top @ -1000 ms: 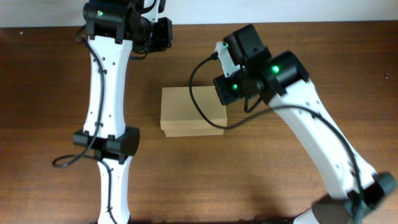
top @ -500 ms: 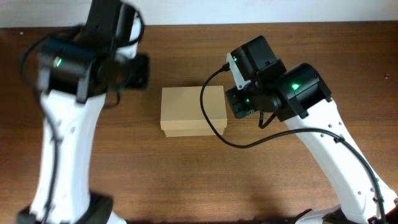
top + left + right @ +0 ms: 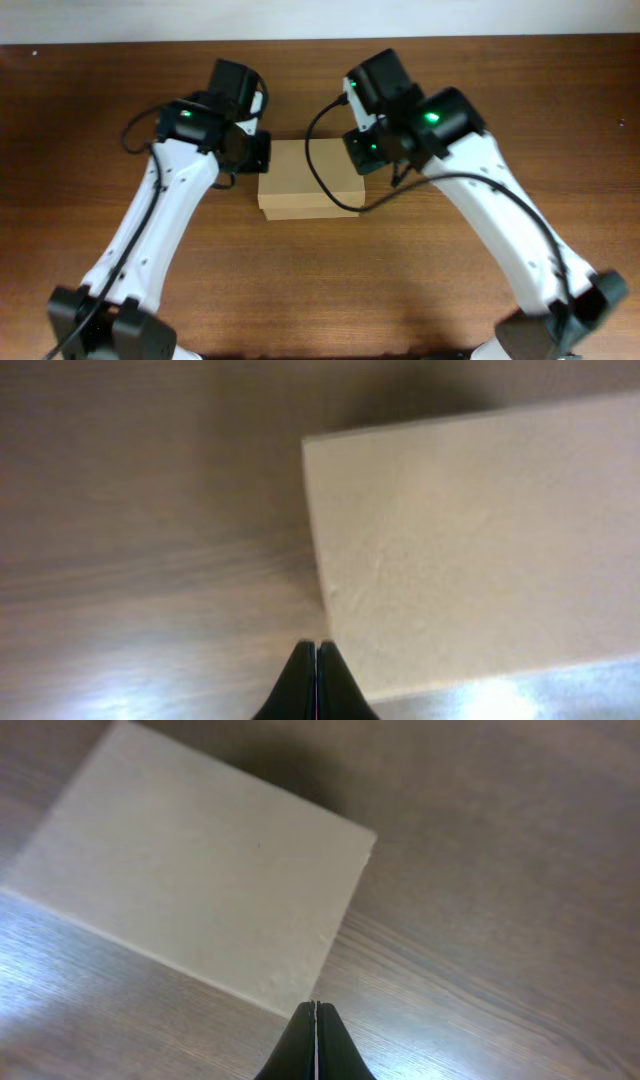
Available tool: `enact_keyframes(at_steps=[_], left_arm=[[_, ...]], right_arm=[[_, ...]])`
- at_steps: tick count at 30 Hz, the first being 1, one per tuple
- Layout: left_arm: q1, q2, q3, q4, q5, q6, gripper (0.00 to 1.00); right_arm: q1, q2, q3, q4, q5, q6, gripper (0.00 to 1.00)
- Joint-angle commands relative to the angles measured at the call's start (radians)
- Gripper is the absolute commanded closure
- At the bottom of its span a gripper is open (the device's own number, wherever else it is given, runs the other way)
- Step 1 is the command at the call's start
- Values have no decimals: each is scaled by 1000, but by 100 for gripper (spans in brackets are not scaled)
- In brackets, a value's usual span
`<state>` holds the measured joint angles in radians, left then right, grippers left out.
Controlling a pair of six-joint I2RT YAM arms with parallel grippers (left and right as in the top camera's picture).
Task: Pack container
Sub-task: 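Press the lid down onto the box with both grippers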
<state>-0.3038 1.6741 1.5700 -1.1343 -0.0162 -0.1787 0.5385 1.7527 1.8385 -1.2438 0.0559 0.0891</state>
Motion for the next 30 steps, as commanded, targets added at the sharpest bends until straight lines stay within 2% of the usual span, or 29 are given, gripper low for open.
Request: enact_keyframes(at_steps=[1,15,30], left_arm=[[-1,22,-33,25,63,9,98],[-1,163,-45,49,62,16,98],[-2,286,-64,88,70,16,98]], right_arm=[[5,76,11,3,-60,-7,96],[5,272,9,-1,-97,-4,96],[5,315,-95,34,-80,-4,96]])
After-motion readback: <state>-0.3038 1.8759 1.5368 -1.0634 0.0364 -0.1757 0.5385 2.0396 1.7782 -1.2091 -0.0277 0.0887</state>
